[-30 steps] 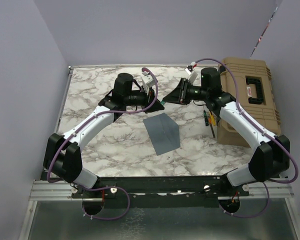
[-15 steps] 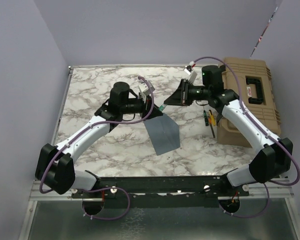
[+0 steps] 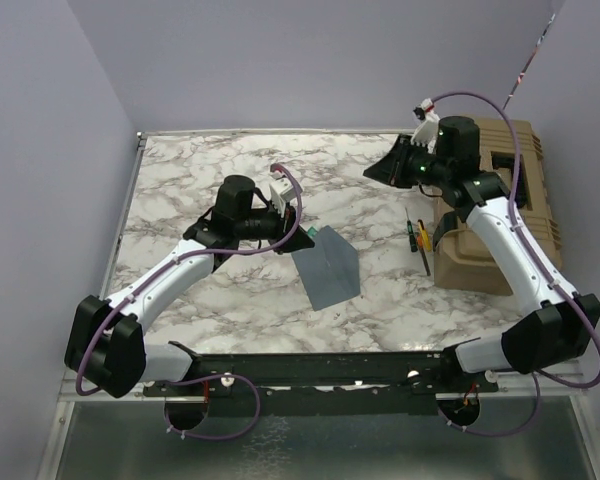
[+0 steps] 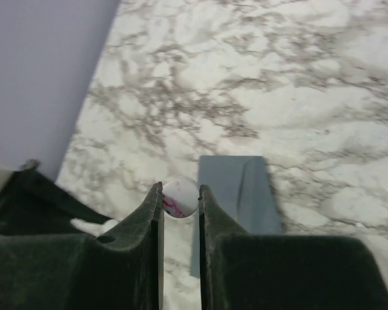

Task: Place the letter into the envelope and seal it

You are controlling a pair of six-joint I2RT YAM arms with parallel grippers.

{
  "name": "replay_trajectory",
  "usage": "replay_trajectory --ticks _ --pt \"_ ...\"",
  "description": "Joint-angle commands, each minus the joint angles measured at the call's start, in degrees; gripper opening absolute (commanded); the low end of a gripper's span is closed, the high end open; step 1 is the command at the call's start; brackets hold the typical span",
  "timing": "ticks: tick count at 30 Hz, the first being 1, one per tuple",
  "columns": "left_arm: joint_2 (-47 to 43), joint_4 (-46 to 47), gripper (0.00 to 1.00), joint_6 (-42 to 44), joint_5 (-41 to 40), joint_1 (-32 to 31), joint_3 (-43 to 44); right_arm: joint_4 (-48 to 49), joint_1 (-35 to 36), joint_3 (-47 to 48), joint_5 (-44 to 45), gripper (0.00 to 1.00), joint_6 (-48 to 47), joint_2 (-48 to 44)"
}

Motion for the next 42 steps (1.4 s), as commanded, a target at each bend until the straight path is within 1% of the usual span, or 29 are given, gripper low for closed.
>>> replay_trajectory --ticks 1,3,6,8,11,15,19,25,31,33,36,39,42 --pt "0.2 0.2 0.0 -1.2 -4.6 0.0 3.2 -3.1 4.5 -4.3 23.3 0.0 -8.4 4.1" --pt "0.1 0.7 0.0 -1.9 -6.8 0.0 3.5 -1.7 6.3 -6.5 31.6 0.0 -9.3 6.4" --pt "-0.2 2.4 0.0 -3.5 -8.5 0.0 3.2 2.6 7.4 -11.1 40.2 0.0 -9.2 10.0" --pt "-0.4 3.8 0.0 -4.8 -9.6 0.0 2.8 6.0 7.8 -14.0 43.8 0.0 -8.5 13.1" --pt "-0.3 5.4 0.0 -6.2 -10.7 0.0 2.3 10.5 8.7 -17.6 46.7 0.0 -8.8 16.7" --pt "0.3 6.5 0.0 -7.0 -10.8 0.0 2.4 14.8 10.3 -19.9 50.9 0.01 -8.5 20.0" --pt "0.8 7.2 0.0 -7.4 -10.8 0.0 2.4 17.6 10.5 -21.8 51.9 0.03 -7.1 21.3" --pt "1.2 7.6 0.0 -7.6 -11.3 0.0 2.2 18.8 10.5 -23.0 51.0 0.19 -6.0 23.2" --pt "1.2 7.8 0.0 -7.7 -11.6 0.0 2.2 18.8 10.5 -23.8 49.5 0.27 -4.8 23.5" --pt "1.3 7.8 0.0 -7.8 -11.8 0.0 2.2 18.1 10.5 -23.7 49.3 0.31 -4.4 23.1" --pt "1.3 7.9 0.0 -7.9 -12.1 0.0 2.4 17.4 10.5 -23.6 48.4 0.42 -4.0 21.9" --pt "1.7 8.4 0.0 -8.4 -12.2 0.0 2.7 15.9 10.5 -22.9 47.8 0.46 -3.7 20.4" --pt "2.2 9.4 0.0 -9.6 -12.4 0.0 3.0 12.9 10.5 -21.5 47.9 0.47 -3.2 18.6"
